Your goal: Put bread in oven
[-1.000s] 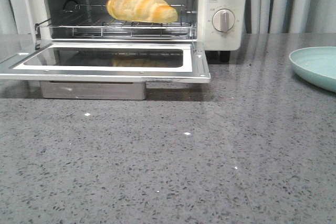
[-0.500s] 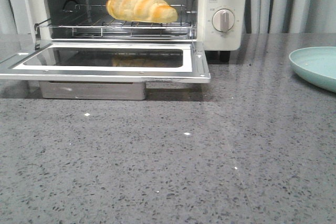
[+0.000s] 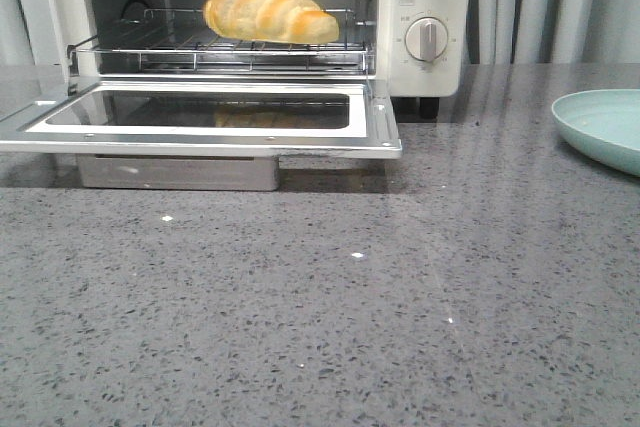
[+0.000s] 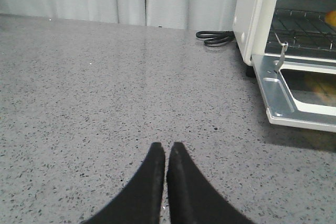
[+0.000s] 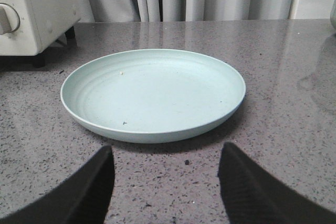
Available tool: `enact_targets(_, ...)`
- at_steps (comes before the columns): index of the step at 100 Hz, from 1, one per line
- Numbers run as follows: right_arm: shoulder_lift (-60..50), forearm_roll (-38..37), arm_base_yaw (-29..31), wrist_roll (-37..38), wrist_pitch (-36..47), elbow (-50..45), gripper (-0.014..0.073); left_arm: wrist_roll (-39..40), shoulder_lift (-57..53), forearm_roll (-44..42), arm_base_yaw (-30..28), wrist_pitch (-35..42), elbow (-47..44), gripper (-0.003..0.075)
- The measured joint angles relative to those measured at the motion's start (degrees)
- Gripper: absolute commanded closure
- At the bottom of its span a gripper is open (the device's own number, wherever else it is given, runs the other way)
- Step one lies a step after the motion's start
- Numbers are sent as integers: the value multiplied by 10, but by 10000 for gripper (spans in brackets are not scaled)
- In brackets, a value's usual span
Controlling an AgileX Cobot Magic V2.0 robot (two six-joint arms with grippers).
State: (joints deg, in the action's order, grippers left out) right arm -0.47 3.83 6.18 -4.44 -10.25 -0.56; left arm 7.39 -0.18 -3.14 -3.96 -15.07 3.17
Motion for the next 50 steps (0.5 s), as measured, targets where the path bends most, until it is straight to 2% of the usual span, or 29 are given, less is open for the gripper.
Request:
enact_targets(44,0,-1,0,0,-4,0,202,0,0,0,0,0,0,741)
enact_targets(50,0,-2,0,0,-15,0,225,0,0,0,0,0,0,741)
